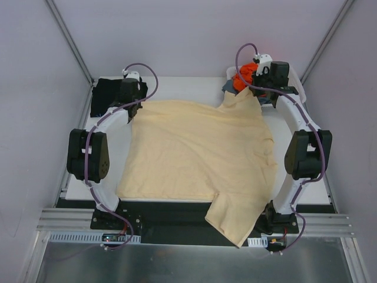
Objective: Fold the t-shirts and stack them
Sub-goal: Flatten out the tshirt, then fold the flattened tshirt in 1/3 of the way
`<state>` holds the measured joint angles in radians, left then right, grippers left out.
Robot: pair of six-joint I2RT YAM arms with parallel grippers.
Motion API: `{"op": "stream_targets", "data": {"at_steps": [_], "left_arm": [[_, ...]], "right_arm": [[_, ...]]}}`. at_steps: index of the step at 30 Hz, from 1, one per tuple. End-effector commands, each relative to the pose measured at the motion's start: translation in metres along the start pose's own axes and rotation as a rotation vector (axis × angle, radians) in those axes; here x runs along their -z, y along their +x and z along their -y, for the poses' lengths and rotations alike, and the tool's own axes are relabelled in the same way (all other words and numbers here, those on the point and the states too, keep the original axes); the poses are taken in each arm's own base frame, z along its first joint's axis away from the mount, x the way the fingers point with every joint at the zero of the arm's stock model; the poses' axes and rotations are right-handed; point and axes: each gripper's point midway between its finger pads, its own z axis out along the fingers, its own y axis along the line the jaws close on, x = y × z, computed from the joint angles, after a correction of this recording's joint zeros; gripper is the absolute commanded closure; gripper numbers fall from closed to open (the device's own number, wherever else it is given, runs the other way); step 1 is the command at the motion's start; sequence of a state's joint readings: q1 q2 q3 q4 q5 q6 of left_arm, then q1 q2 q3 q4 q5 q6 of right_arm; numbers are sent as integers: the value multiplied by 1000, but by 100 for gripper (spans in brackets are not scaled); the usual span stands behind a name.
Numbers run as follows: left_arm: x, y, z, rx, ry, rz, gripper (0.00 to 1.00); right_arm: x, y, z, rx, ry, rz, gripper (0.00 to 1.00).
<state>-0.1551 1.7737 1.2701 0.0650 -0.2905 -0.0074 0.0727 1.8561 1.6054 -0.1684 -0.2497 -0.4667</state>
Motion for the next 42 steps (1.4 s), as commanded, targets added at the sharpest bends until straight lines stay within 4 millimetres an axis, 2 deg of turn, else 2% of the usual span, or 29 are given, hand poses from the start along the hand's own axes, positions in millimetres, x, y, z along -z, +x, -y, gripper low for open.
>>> {"op": "stream_targets", "data": {"at_steps": [1, 3, 4, 5, 6, 7, 8, 9, 10, 11, 12, 14, 15, 17, 18, 20, 21, 23, 24, 30, 37, 42], "left_arm": [[3, -18, -6, 51, -7, 62, 100], [10, -16, -9, 68, -7, 64, 100], [11, -7, -9, 70, -8, 49, 100], [18, -9, -11, 81, -8, 59, 100], [20, 0, -13, 94, -8, 45, 100], [23, 3, -13, 102, -4, 44, 100], [30, 0, -14, 116, 1, 58, 100], [32, 11, -14, 127, 5, 43, 100], [35, 14, -13, 134, 17, 40, 100], [41, 12, -12, 143, 28, 53, 100], [44, 23, -11, 151, 36, 36, 100], [52, 24, -10, 172, 51, 47, 100], [54, 36, -9, 182, 55, 26, 100], [63, 38, -11, 199, 59, 37, 100], [65, 50, -12, 204, 54, 19, 100], [73, 53, -15, 220, 47, 30, 100], [75, 64, -16, 222, 44, 11, 100], [82, 67, -17, 248, 46, 18, 100], [84, 77, -16, 253, 48, 1, 100], [94, 96, -22, 281, 23, -15, 100], [108, 82, -42, 291, -62, 28, 100], [115, 80, -46, 319, -81, 27, 100]], "right_arm": [[21, -21, -12, -24, -20, 69, 98], [28, -17, -19, -31, -27, 63, 98], [37, -14, -23, -30, -28, 58, 98], [40, -11, -27, -25, -27, 52, 98], [44, -7, -35, -19, -34, 40, 98], [55, -10, -36, -8, -13, 48, 98], [57, 2, -41, -6, -10, 19, 99], [62, 9, -48, -1, -11, -4, 99], [74, 7, -46, 3, 28, 2, 99], [78, 19, -49, 2, 33, -24, 99], [83, 28, -53, -10, 32, -51, 99], [100, 31, -54, -34, 58, -51, 99], [105, 50, -56, -52, 61, -103, 99], [119, 57, -58, -85, 76, -114, 99], [128, 67, -61, -98, 74, -134, 99], [135, 77, -68, -131, 59, -148, 99], [143, 85, -72, -144, 57, -163, 99], [152, 90, -73, -166, 68, -172, 99], [160, 94, -74, -171, 76, -183, 99], [191, 116, -58, -222, 222, -275, 99], [211, 118, -56, -252, 268, -326, 99], [225, 134, -52, -244, 306, -407, 99]]}}
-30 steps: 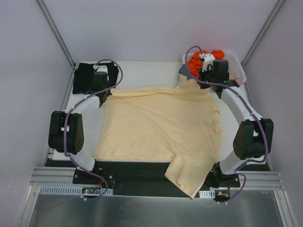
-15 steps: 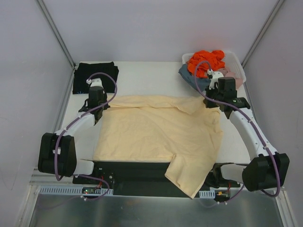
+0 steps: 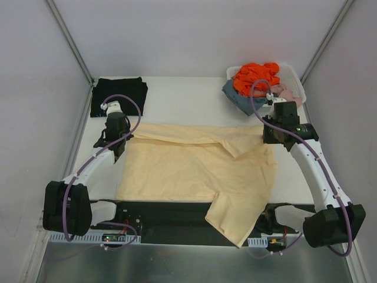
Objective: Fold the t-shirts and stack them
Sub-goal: Fold the flattened tshirt in 1/3 of the way
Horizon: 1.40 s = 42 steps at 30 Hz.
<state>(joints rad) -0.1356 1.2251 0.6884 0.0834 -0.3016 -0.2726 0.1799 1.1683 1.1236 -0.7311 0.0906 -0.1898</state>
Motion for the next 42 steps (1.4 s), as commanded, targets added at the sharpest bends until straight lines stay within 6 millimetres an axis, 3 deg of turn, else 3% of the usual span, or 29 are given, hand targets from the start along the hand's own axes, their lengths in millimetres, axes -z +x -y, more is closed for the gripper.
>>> {"op": "stream_targets", "data": {"at_steps": [1, 7, 14, 15, 16, 17, 18, 19, 20, 22, 25, 27, 28, 34, 37, 42], "left_arm": [[10, -17, -9, 50, -48, 37, 100], [10, 7, -13, 69, -69, -37, 100], [18, 29, -25, 137, -142, -110, 100], [19, 36, -28, 136, -162, -143, 95], [20, 39, -28, 151, -167, -161, 82], [21, 37, -26, 156, -165, -168, 60], [23, 44, -28, 149, -177, -205, 57], [25, 46, -27, 164, -181, -219, 50], [26, 42, -25, 172, -173, -222, 28], [31, 39, -21, 185, -153, -233, 1], [38, 15, -10, 212, -102, -192, 1], [41, 8, 2, 229, -46, -196, 1], [41, 0, 10, 238, -10, -193, 1], [28, 4, 61, 247, 152, -310, 1], [15, 15, 75, 239, 178, -367, 1], [-13, 43, 77, 222, 138, -456, 1]], "right_arm": [[20, 8, 13, -25, 71, -36, 99], [26, 35, 13, -47, 75, -157, 97], [40, 123, 5, -198, 118, -534, 89], [40, 130, 5, -203, 126, -565, 86], [40, 141, 5, -200, 134, -605, 74], [38, 145, 5, -201, 137, -627, 71], [37, 147, 5, -195, 136, -638, 67], [37, 146, 6, -190, 139, -638, 54], [36, 142, 7, -182, 140, -625, 49], [34, 129, 11, -152, 142, -574, 34], [29, 102, 4, -113, 78, -484, 11], [24, 89, -12, -116, -9, -439, 1], [19, 78, -24, -100, -66, -395, 2], [-7, 44, -74, 57, -184, -292, 3], [-28, 32, -60, -33, -70, -317, 3], [-61, 20, -33, -209, -20, -334, 1]]}}
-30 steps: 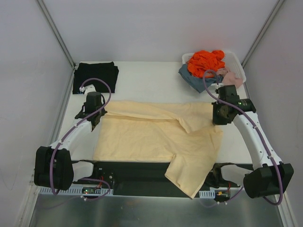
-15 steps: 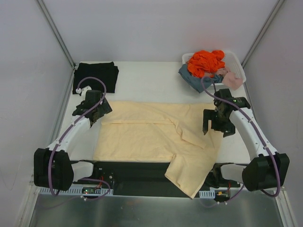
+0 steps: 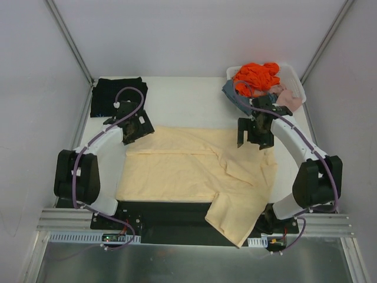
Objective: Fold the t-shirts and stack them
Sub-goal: Fold the flattened tshirt in 1/3 of the way
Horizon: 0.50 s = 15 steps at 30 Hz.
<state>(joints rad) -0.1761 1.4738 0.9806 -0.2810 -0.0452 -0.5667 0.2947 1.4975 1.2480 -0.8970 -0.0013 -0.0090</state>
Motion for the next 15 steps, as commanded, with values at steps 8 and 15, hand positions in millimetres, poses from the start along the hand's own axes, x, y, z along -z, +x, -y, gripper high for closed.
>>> {"op": "stream_targets", "data": {"at_steps": [8, 15], "left_arm": [[-49, 18, -13, 84, -38, -150, 1], [-60, 21, -29, 103, -69, -178, 1]], "right_arm": [[-63, -72, 84, -286, 115, 7, 20], [-95, -87, 117, -331, 166, -59, 34]]}}
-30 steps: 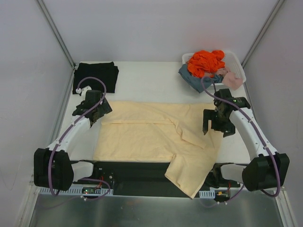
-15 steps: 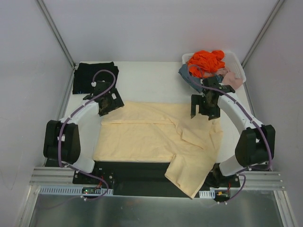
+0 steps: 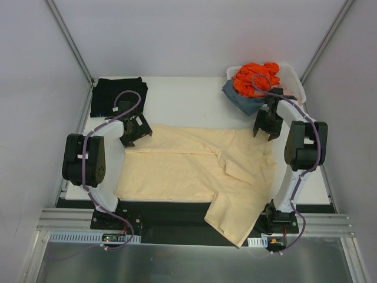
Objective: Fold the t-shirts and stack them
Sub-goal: Fold the flattened tshirt in 1/3 of the way
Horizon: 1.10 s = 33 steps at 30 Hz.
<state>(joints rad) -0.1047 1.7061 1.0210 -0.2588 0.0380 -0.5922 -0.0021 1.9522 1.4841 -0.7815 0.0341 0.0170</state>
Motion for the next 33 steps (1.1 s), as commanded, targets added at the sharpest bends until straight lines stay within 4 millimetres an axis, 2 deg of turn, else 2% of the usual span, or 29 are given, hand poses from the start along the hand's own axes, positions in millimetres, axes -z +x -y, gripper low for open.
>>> {"op": "stream_targets", "data": {"at_steps": [1, 5, 7, 8, 10, 11, 13, 17, 22, 27, 31, 33], "left_arm": [[-6, -2, -4, 16, -9, -15, 1], [-10, -2, -5, 10, -13, -23, 1], [-11, -3, -5, 7, -14, -21, 1], [-11, -2, -6, 9, -17, -22, 1], [-11, -5, -9, 5, -31, -12, 1], [-11, -7, -11, 5, -36, -5, 1], [-10, -12, -18, 4, -50, 6, 1], [-13, -20, -25, -3, -58, 10, 1], [-16, -30, -14, -29, -18, 5, 1], [-24, -34, -2, -32, 24, -21, 1], [-24, -45, 5, -41, 35, 1, 1], [-16, -52, 10, -45, 52, 23, 1]], "right_arm": [[-6, -19, 13, -28, 25, 7, 34], [-15, -17, 6, 3, -22, -11, 41], [-19, -17, 0, 5, -55, -20, 50], [-20, -17, -3, 3, -71, -24, 62], [-21, -23, -6, 5, -85, 4, 78], [-21, -27, -3, 8, -67, 20, 90], [-17, -37, 7, 20, -12, 65, 98], [-6, -60, 32, 72, 130, 142, 99], [1, -83, 27, 151, 105, 224, 99], [-7, -94, 16, 209, 55, 229, 98], [-6, -100, 11, 225, 32, 235, 91], [7, -100, 9, 229, 28, 241, 76]]}}
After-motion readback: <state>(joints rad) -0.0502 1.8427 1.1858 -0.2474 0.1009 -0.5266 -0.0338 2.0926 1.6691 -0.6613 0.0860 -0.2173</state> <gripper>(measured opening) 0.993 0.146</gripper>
